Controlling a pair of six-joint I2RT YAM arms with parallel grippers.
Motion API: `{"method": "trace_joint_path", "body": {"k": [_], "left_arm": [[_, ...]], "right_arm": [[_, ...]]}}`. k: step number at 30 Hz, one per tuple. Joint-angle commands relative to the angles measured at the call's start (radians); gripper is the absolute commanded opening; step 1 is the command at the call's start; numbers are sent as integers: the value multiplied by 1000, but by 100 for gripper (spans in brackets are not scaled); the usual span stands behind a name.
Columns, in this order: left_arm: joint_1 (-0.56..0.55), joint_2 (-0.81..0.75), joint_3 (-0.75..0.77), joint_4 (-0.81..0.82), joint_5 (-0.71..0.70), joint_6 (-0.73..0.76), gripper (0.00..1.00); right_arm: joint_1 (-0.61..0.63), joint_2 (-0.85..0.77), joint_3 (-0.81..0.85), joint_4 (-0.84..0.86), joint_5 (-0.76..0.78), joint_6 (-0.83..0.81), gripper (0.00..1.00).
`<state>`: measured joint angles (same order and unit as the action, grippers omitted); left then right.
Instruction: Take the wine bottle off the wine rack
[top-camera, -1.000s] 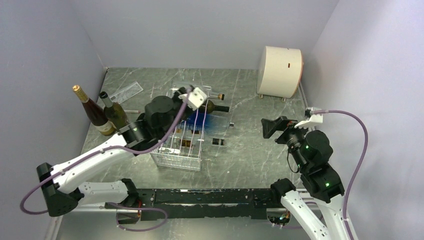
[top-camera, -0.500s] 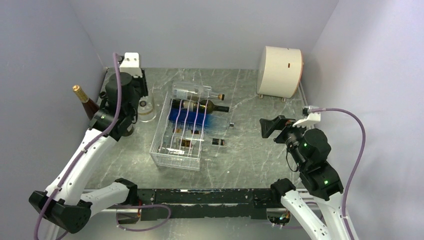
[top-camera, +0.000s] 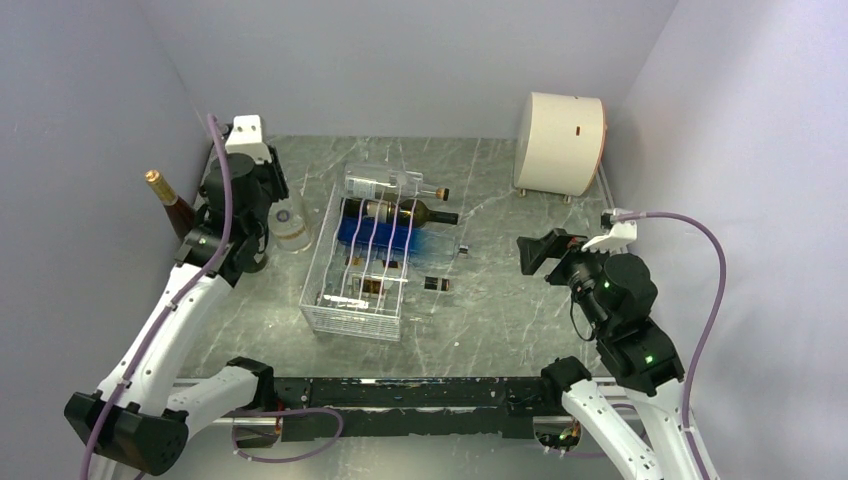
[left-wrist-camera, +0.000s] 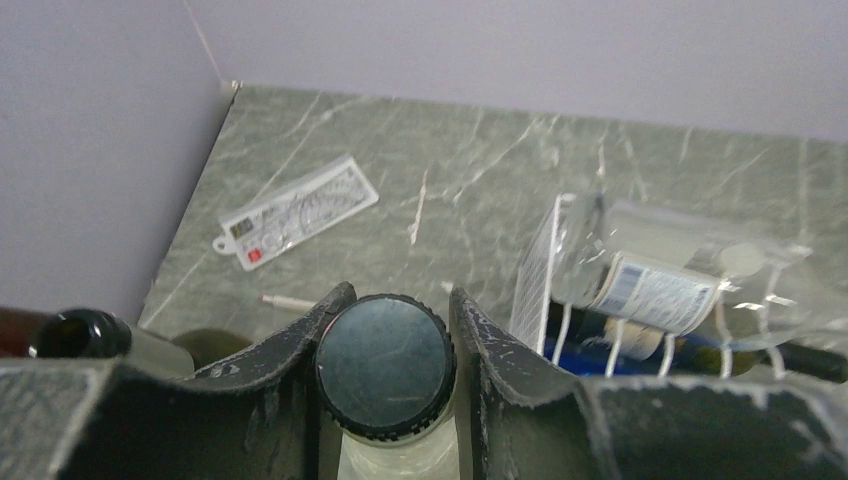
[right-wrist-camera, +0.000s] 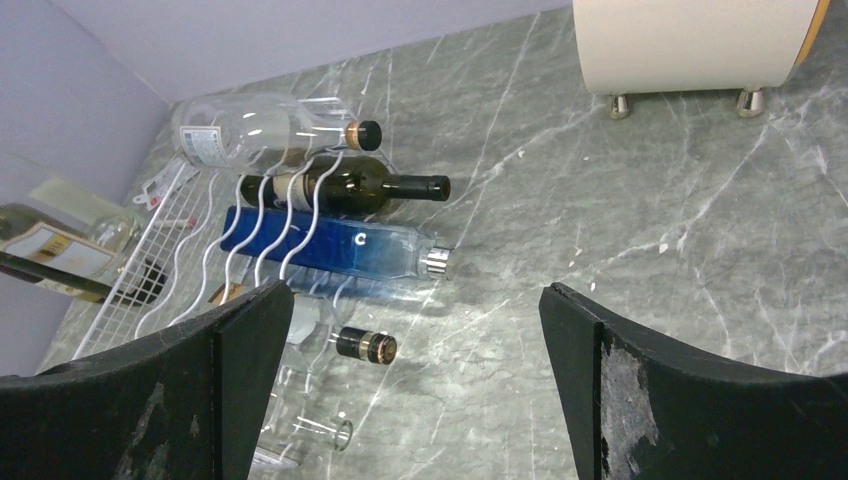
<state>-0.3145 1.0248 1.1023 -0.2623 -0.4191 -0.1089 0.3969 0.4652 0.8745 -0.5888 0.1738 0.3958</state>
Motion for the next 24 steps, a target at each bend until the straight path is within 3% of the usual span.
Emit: {"method": "trace_joint_path", "body": {"k": [1,10,18,24], "left_arm": [[30,-52,-87,264,-4,13,7],[58,-57,-256,415,-22,91,7],[102,-43,-301,440,53,78,7],[146,-115,-407,577,97,106,7]], "right_arm": [[6,10,-7,18,-5,-7,100],[7,31,-16,32,-10,0,100],[7,63,-16,28,-13,7,100],[7,65,-25,40,-15,6,100]]}}
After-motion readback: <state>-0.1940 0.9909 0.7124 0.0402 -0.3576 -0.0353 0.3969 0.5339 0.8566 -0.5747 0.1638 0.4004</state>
